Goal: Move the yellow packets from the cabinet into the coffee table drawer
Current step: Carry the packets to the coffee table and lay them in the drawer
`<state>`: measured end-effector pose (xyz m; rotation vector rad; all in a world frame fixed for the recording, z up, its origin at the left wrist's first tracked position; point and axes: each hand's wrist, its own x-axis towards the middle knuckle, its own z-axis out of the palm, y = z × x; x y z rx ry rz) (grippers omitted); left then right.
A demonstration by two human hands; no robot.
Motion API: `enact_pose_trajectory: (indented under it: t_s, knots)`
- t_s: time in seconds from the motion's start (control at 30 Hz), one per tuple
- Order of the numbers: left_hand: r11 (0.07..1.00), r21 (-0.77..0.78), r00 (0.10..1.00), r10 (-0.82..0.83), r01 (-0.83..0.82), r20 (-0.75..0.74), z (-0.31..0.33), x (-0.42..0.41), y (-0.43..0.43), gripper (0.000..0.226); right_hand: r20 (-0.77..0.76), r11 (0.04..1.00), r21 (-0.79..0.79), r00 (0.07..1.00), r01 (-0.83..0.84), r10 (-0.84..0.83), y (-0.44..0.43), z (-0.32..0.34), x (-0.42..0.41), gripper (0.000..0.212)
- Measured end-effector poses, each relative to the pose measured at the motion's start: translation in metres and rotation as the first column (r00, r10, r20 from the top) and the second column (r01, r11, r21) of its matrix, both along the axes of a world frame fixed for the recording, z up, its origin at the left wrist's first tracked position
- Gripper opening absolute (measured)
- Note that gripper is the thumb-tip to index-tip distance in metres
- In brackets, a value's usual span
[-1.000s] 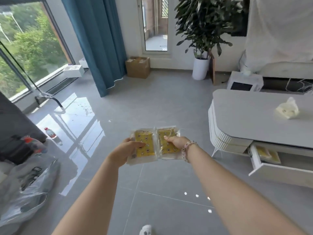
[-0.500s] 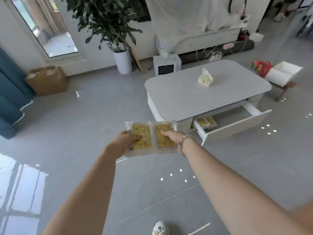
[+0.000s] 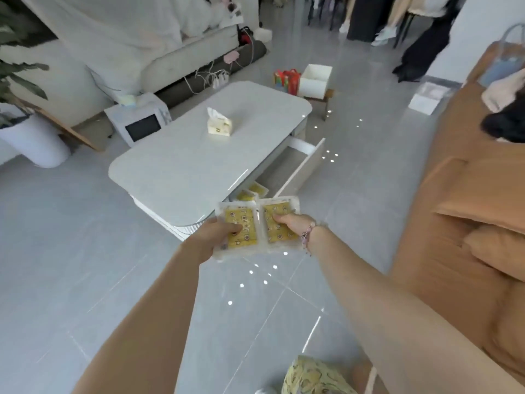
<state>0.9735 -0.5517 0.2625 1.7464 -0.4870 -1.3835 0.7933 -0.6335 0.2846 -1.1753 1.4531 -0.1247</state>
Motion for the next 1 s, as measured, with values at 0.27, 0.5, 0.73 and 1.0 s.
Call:
enact_pose_trajectory:
  t_s: [0.27,0.5,0.73,1.0]
  knots:
    - [0.976,0.075,0.979,-0.2,0.202,-0.041,-0.033,-0.062,-0.098,0.01,-0.035,0.971,0.08,0.974,0.225,-0.223,-0.066,-0.037,-0.069,0.061]
    - [0.972,-0.009,0.972,-0.234,0.234,-0.031,-0.029,-0.103,-0.212,0.017,-0.019,0.953,0.073,0.956,0.294,-0.293,-0.177,-0.042,-0.109,0.068]
    - [0.962,0.049,0.963,-0.265,0.268,-0.054,-0.034,-0.111,-0.3,0.015,-0.064,0.973,0.104,0.978,0.205,-0.2,-0.266,-0.046,-0.116,0.069]
    - [0.965,0.113,0.971,-0.229,0.236,-0.07,-0.049,-0.097,-0.375,0.014,-0.084,0.983,0.122,0.988,0.136,-0.126,-0.343,-0.05,-0.102,0.062]
